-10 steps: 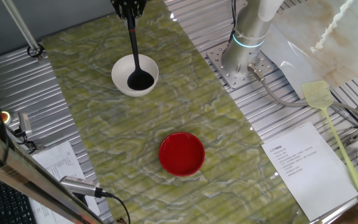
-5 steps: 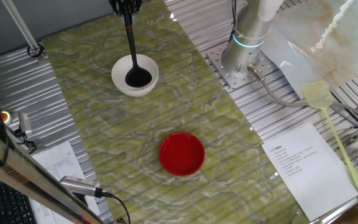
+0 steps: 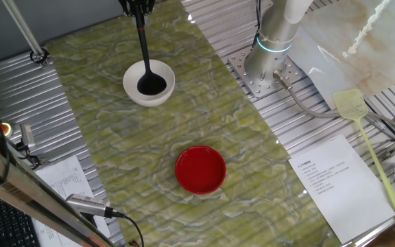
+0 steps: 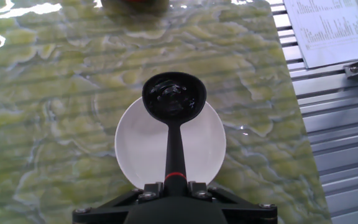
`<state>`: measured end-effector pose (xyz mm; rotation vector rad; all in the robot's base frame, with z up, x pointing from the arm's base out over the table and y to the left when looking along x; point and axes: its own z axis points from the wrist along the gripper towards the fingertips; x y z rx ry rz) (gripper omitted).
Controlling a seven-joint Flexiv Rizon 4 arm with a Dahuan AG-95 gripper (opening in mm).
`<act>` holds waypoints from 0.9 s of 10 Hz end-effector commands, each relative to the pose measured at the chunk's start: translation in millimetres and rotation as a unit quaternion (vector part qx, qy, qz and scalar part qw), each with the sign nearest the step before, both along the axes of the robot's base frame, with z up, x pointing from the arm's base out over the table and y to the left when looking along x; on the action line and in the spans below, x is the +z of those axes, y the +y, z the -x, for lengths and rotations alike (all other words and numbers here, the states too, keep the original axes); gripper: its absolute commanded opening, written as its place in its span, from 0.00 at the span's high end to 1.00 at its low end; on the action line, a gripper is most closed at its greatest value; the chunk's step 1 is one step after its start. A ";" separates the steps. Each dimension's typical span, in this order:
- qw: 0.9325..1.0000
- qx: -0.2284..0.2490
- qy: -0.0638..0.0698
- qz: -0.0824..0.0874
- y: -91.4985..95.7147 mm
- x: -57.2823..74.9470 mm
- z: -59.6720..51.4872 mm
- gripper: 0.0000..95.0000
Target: Scoop water with a large spoon from one bowl to another
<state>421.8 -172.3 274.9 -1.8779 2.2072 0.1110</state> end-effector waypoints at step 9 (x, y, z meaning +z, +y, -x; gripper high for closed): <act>0.999 -0.036 0.007 -0.003 0.0 0.0 -0.8 1.00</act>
